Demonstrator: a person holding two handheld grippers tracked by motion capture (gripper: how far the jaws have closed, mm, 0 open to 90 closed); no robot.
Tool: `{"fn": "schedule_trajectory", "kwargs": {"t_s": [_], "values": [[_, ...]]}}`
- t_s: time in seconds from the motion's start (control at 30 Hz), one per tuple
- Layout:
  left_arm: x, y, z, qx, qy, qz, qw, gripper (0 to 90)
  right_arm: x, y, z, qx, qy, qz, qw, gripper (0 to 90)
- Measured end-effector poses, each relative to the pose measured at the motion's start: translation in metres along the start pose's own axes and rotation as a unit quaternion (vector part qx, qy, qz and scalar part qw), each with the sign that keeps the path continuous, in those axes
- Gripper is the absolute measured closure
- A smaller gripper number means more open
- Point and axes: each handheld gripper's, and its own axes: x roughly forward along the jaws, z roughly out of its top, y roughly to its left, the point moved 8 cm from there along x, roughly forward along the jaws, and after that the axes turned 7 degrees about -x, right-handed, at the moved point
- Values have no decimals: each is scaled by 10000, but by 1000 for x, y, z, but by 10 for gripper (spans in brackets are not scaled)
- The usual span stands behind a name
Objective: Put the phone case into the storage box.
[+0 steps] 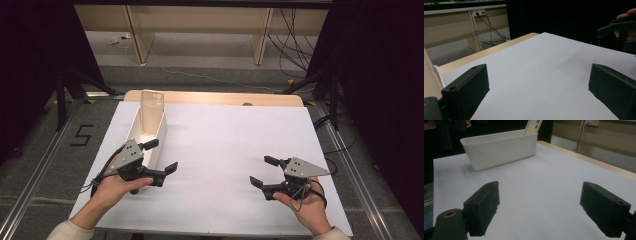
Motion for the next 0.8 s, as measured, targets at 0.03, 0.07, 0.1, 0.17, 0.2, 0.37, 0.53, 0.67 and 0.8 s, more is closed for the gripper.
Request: {"fn": "schedule_trajectory", "kwargs": {"t_s": [0.03, 0.07, 0.1, 0.17, 0.2, 0.37, 0.53, 0.67, 0.8], "values": [[0, -3, -1, -19, -10, -36, 10000, 25, 0, 0, 0, 18, -27, 1, 10000, 170], [0, -4, -2, 4, 2, -50, 10000, 26, 0, 1, 0, 13, -21, 9, 10000, 170], [0, -6, -3, 8, -5, -72, 10000, 26, 0, 1, 0, 9, -33, 7, 10000, 170], [-1, -8, -5, 23, 9, -116, 9999, 26, 0, 1, 0, 14, -30, 5, 10000, 170], [-2, -8, -7, 33, 17, -152, 9999, 26, 0, 1, 0, -5, -31, 5, 10000, 170], [-7, -9, -14, 39, 0, -232, 9997, 31, -1, 0, -2, 0, 76, -6, 10000, 170], [-16, -5, -19, 53, 21, -94, 9999, 34, -1, 1, -2, 9, 125, 12, 9999, 170], [-19, -5, -20, 47, -44, -169, 9998, 34, 0, 1, -2, -40, 94, 26, 9999, 170], [-22, -1, -23, 56, 12, -81, 10000, 36, 0, 2, -2, -2, 105, 45, 9999, 170]]}}
